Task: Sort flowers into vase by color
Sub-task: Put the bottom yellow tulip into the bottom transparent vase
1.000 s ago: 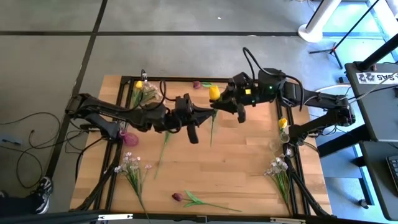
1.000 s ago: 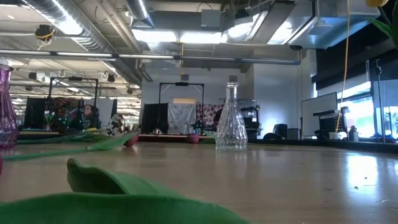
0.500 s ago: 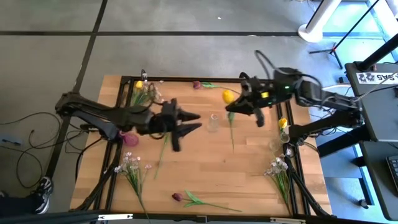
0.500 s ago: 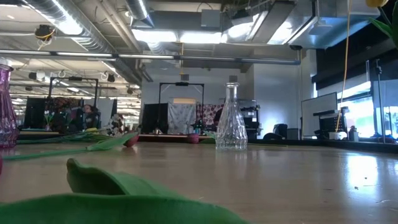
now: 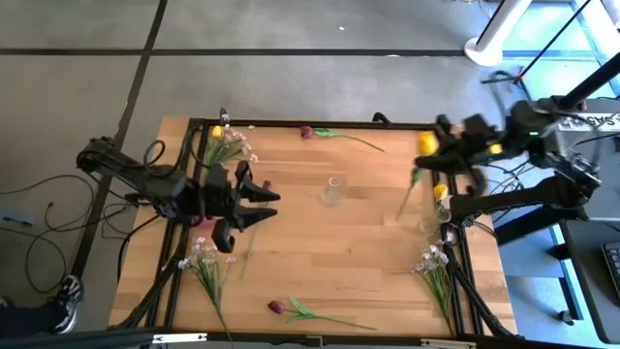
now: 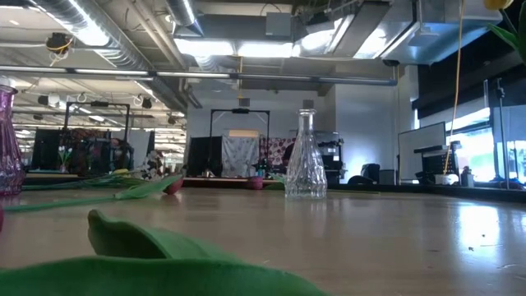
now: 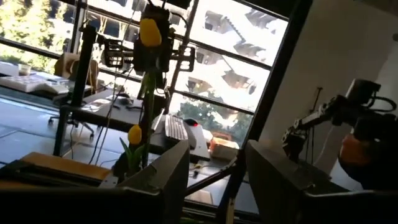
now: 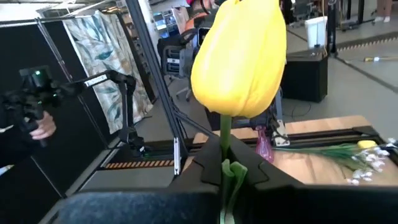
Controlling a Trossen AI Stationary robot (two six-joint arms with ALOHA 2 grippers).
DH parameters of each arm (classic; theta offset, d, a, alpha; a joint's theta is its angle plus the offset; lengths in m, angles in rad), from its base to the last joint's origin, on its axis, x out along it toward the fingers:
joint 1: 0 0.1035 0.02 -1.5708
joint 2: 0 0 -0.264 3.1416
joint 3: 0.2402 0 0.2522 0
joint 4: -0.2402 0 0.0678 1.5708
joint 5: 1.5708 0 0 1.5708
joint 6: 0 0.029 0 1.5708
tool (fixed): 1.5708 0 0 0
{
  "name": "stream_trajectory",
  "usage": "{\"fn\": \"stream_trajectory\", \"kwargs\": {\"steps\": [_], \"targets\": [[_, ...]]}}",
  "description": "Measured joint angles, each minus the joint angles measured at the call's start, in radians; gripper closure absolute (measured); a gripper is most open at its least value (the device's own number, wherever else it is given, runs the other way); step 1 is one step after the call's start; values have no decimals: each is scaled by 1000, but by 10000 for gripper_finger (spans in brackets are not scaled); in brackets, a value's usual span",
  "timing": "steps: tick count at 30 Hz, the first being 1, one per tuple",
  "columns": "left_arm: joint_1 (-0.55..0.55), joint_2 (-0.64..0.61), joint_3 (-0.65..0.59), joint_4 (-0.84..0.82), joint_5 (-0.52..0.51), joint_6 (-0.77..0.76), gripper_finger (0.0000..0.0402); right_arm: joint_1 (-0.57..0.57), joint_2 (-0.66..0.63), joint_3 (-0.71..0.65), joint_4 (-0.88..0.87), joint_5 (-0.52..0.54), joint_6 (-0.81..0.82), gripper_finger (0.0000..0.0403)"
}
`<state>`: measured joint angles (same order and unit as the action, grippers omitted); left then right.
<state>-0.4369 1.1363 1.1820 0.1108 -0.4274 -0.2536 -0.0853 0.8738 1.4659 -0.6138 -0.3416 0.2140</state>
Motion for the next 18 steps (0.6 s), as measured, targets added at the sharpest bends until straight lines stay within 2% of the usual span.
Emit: {"fn": "stream_trajectory", "kwargs": {"steps": [7,12,18], "targets": [[9,66,0,14,-81,-7,248,0,-173,-63,-46,-40,38,399],[9,134,0,96,-111,-40,248,0,-286,-134,-43,-66,98,400],[16,216,0,201,-112,-43,248,0,-368,-182,-47,-199,121,401]]}}
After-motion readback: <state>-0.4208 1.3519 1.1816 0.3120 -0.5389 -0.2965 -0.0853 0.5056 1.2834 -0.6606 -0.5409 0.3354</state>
